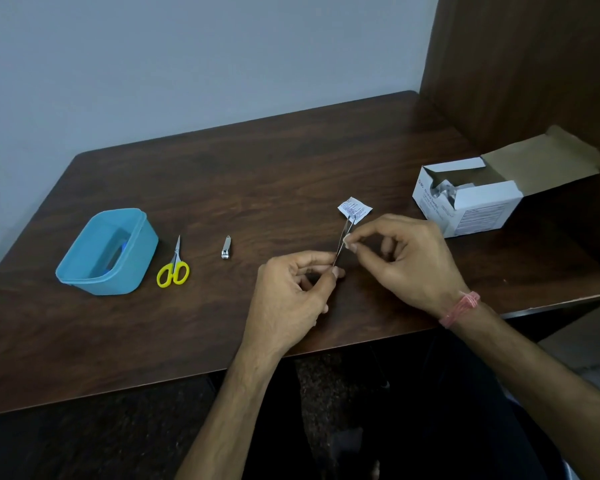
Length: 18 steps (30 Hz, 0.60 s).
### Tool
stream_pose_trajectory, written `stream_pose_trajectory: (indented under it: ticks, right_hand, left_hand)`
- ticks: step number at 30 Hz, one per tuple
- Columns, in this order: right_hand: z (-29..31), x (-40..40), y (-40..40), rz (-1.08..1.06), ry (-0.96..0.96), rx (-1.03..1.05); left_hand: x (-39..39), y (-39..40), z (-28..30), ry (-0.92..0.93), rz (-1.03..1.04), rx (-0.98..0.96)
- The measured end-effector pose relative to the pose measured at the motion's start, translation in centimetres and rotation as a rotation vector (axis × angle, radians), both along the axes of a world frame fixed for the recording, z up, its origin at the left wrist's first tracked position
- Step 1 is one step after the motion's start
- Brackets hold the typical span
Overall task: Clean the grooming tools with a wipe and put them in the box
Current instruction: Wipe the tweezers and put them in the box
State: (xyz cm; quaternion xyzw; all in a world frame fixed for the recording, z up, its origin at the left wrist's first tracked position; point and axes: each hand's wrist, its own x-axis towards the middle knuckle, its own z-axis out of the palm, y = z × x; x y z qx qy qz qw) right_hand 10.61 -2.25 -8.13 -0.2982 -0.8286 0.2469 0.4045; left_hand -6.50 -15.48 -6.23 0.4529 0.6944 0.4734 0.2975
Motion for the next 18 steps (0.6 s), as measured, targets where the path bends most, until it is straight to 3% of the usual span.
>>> stream_pose_trajectory:
  ticks: [12, 18]
  right_hand:
    - [-0.01, 0.29, 0.53, 0.007, 0.083, -0.219]
    - [0.01, 0.24, 0.45, 0.017, 0.050, -0.162]
  left_hand:
    - [0.15, 0.22, 0.35, -0.006, -0.002, -0.047]
    - [-0.03, 0.39, 0.16, -0.010, -0.004, -0.049]
